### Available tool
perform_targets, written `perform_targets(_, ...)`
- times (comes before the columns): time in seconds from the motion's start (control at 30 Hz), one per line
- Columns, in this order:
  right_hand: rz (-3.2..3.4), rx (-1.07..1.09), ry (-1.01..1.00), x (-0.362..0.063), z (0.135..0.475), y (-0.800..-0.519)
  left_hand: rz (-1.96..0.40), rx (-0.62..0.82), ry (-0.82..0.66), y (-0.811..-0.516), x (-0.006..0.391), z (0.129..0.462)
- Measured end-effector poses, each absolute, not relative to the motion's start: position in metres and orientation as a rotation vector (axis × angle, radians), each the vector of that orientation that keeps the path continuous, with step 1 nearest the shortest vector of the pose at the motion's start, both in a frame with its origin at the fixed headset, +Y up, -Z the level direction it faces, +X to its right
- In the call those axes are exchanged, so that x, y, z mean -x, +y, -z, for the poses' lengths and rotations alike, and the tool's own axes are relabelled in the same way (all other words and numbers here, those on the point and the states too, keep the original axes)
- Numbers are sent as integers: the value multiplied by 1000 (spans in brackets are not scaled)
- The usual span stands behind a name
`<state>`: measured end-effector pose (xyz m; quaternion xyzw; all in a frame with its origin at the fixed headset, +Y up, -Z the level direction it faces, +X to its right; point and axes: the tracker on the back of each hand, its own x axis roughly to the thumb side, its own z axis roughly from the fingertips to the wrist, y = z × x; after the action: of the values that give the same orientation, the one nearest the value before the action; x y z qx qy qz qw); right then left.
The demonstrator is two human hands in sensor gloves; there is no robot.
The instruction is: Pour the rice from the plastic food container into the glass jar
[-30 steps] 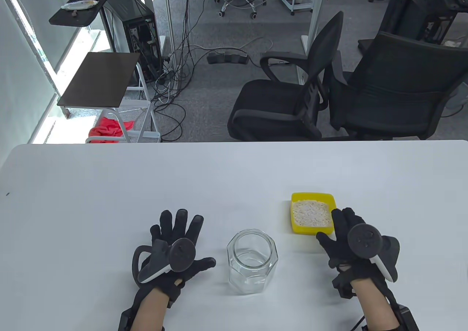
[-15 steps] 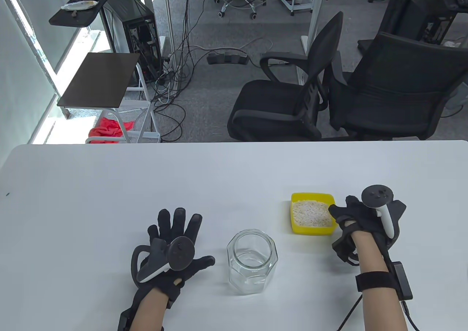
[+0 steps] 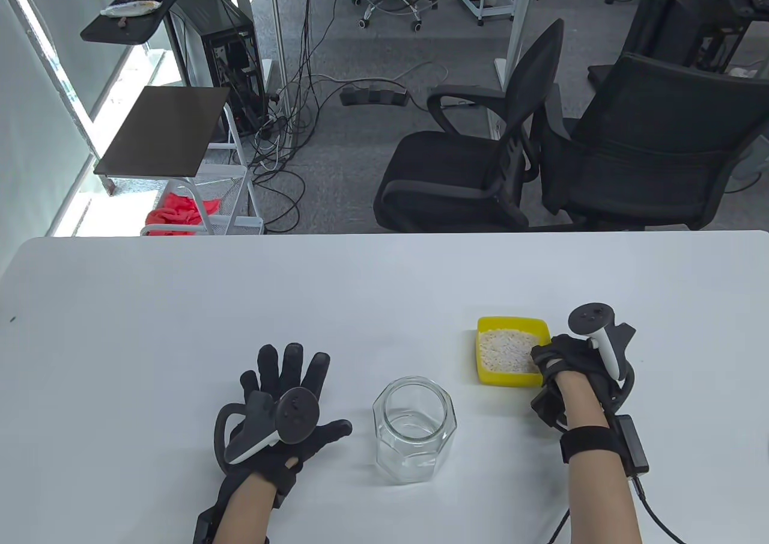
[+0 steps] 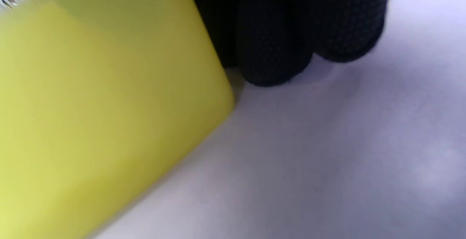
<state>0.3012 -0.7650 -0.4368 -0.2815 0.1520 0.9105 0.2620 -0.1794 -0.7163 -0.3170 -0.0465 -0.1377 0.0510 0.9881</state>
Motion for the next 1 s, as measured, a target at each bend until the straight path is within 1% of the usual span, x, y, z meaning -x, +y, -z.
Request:
perform_targets(0.2, -2445, 768, 438, -302, 437, -765, -101, 101, -275, -717, 179, 318)
perform_targets(0.4, -2412, 761, 315, -303, 430, -760, -90, 112, -269, -717, 178, 318)
perform_targets(0.57, -2262, 713, 296, -309, 420, -760, -80, 132, -266, -720, 175, 318)
perform_targets(0.67, -2101, 605, 261, -313, 409, -764, -75, 133, -261, -719, 176, 318)
perform_targets(0.77, -1996, 537, 193, -312, 398, -761, -86, 125, -247, -717, 181, 319)
perform_targets(0.9, -1837, 421, 108, -306, 383, -748, -91, 137, -239, -720, 185, 320)
perform_targets(1.0, -1736, 320, 85, -295, 371, -734, -89, 146, -231, -722, 187, 320)
